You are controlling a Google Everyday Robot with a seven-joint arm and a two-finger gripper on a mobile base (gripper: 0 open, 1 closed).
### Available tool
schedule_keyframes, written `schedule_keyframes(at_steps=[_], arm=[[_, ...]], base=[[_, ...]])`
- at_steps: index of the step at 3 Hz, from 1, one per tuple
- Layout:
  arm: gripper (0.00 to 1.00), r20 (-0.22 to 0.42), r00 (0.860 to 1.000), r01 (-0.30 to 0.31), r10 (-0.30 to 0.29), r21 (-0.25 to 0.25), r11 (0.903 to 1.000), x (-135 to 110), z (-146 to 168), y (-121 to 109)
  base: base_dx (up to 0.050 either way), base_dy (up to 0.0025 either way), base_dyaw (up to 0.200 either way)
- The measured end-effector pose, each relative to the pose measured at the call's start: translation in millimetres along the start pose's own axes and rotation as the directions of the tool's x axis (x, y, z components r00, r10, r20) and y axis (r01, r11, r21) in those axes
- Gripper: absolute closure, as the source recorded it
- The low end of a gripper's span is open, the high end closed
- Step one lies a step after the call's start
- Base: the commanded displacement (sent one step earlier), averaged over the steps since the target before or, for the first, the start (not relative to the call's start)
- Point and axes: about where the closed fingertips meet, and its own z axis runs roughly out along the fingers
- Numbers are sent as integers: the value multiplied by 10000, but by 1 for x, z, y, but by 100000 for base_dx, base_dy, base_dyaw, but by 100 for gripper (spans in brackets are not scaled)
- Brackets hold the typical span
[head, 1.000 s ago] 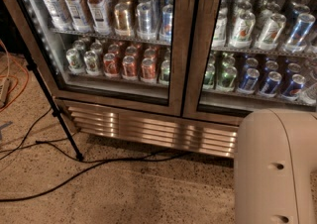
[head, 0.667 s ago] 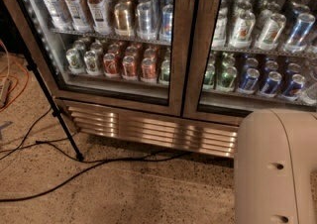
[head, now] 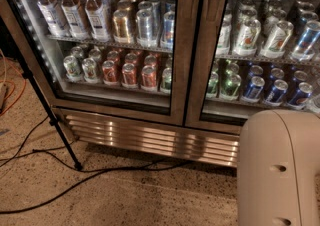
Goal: Open right fridge door
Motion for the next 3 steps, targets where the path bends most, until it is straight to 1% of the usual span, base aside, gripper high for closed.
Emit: schedule_keyframes(at_steps=[1, 3], arm=[[100, -16, 10000, -60, 60, 109, 9999, 0, -1, -2], [100, -11, 10000, -61, 61, 121, 9999, 5, 3, -7]], base=[[0, 0, 0], [0, 0, 0]])
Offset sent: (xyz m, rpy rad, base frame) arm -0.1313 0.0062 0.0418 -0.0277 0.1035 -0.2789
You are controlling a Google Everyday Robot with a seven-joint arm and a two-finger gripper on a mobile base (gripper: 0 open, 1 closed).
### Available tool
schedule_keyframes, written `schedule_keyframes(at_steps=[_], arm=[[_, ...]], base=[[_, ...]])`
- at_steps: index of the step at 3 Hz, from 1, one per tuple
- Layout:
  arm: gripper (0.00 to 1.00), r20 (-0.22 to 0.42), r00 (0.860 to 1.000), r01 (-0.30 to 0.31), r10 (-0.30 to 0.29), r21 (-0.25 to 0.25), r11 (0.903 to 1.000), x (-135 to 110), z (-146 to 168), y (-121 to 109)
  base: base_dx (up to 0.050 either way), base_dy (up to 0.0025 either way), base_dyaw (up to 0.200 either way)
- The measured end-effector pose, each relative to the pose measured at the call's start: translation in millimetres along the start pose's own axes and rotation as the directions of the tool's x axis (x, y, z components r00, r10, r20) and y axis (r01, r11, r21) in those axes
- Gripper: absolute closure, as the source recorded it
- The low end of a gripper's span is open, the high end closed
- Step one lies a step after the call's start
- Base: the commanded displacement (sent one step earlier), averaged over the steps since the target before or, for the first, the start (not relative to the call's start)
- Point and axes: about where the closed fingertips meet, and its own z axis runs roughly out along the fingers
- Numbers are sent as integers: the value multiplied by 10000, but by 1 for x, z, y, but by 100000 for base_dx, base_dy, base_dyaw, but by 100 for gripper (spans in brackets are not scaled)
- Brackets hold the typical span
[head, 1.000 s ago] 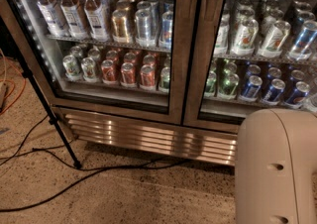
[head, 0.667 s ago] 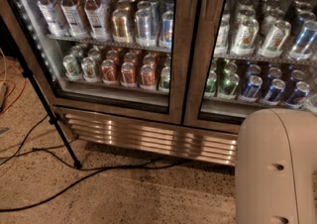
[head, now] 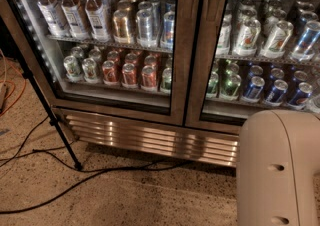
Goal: Open right fridge door
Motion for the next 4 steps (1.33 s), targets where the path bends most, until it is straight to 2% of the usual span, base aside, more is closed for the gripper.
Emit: schedule_keyframes(at_steps=[4], arm=[[100, 18, 10000, -1, 1, 37, 10000, -2, -2, 0]], base=[[0, 0, 0]])
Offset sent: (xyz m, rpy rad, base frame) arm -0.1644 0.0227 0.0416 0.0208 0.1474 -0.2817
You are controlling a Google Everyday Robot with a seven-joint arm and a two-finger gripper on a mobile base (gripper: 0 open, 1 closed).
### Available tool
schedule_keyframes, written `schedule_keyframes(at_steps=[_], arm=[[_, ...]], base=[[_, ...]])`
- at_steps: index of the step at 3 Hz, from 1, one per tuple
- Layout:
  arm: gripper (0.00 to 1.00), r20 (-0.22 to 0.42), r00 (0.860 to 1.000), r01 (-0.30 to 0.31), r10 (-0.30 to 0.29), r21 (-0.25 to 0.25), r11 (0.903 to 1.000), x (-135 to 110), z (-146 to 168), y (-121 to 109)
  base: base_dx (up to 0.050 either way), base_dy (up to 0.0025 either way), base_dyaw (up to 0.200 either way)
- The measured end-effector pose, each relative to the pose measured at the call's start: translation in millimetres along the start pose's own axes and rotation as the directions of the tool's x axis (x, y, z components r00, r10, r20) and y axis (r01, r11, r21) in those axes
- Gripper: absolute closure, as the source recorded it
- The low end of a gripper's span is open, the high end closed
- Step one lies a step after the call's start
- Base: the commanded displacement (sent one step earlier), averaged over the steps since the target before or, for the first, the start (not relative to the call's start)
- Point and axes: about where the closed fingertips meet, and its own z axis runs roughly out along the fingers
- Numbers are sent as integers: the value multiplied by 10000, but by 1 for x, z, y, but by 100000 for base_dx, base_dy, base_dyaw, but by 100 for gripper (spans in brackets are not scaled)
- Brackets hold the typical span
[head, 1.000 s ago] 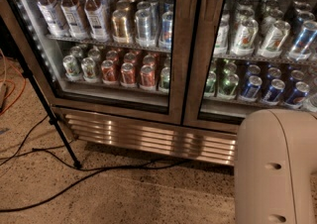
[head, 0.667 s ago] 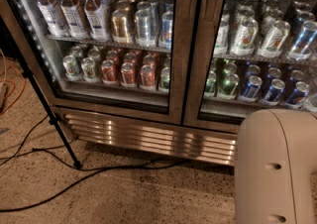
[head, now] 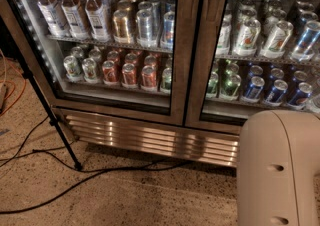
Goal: Open right fridge door
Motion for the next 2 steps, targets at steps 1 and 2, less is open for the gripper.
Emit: schedule_keyframes(at_steps=[1, 2], arm=[[100, 3, 10000, 0, 0, 7, 10000, 0, 0, 0], [100, 6, 10000, -1, 1, 14, 10000, 0, 0, 0]], base=[[0, 0, 0], [0, 0, 0]])
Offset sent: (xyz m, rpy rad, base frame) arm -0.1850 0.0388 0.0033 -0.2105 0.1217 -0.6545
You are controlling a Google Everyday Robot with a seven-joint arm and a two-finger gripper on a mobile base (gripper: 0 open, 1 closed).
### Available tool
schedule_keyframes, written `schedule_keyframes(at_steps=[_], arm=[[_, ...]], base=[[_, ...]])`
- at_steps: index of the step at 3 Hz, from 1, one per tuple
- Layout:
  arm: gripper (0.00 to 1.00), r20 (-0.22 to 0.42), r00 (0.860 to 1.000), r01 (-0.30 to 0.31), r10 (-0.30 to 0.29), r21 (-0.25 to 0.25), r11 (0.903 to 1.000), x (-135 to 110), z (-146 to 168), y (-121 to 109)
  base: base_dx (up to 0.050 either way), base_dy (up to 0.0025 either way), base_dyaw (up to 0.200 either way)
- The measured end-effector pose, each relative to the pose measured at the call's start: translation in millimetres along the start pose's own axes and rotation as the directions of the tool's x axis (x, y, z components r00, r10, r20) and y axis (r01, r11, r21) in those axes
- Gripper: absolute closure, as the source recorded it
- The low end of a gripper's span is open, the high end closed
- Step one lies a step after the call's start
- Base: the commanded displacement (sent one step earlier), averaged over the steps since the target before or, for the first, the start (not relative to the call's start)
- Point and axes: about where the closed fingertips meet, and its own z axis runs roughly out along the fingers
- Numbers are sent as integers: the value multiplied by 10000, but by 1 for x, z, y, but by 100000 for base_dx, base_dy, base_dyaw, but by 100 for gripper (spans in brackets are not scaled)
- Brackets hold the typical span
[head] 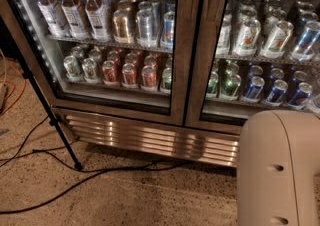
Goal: Open right fridge door
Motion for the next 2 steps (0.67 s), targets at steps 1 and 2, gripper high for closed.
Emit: schedule_keyframes(at_steps=[1, 2], arm=[[100, 6, 10000, 0, 0, 11, 10000, 1, 0, -1], [100, 9, 10000, 0, 0, 16, 10000, 0, 0, -1]], base=[[0, 0, 0], [0, 0, 0]])
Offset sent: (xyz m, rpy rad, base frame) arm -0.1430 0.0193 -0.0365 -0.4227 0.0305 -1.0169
